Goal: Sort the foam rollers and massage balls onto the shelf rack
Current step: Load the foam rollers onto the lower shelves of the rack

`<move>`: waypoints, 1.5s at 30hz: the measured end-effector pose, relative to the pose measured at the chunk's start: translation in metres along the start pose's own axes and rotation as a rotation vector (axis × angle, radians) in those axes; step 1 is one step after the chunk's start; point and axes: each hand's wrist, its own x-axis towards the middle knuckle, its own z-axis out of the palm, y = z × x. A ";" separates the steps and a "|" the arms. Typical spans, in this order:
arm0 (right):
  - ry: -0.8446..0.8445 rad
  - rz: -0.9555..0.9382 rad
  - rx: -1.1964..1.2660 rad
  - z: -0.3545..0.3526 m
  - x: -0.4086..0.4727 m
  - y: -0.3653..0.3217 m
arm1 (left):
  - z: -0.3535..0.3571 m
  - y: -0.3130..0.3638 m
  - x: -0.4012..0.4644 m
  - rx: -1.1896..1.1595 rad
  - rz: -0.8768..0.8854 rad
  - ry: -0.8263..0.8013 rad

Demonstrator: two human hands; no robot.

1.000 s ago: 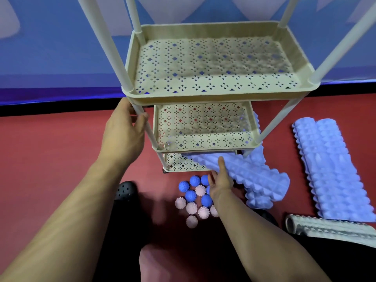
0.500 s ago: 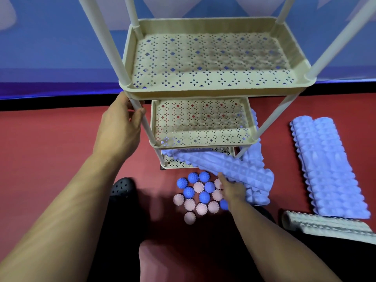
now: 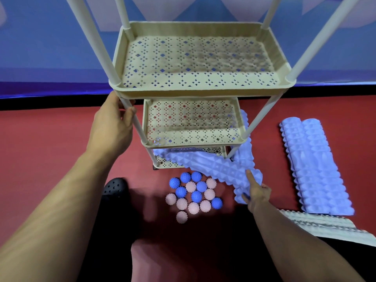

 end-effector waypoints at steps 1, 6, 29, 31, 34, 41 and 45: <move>-0.007 0.009 0.036 0.001 0.001 0.002 | 0.001 0.000 0.000 -0.009 -0.005 -0.001; -0.030 0.047 0.236 0.011 0.001 0.010 | 0.001 -0.003 0.001 -0.026 0.007 0.000; -0.329 -0.040 0.384 0.037 -0.024 0.035 | -0.003 -0.003 0.002 0.031 -0.032 0.021; -0.337 -0.037 0.387 0.036 -0.027 0.037 | -0.003 -0.002 0.002 0.038 -0.039 0.022; -0.346 -0.027 0.392 0.036 -0.031 0.039 | -0.003 0.000 0.001 0.043 -0.039 0.020; -0.369 -0.030 0.384 0.031 -0.034 0.045 | -0.004 0.001 0.001 0.065 -0.038 0.031; -0.418 -0.025 0.372 0.027 -0.027 0.042 | -0.004 0.001 0.000 0.059 -0.033 0.029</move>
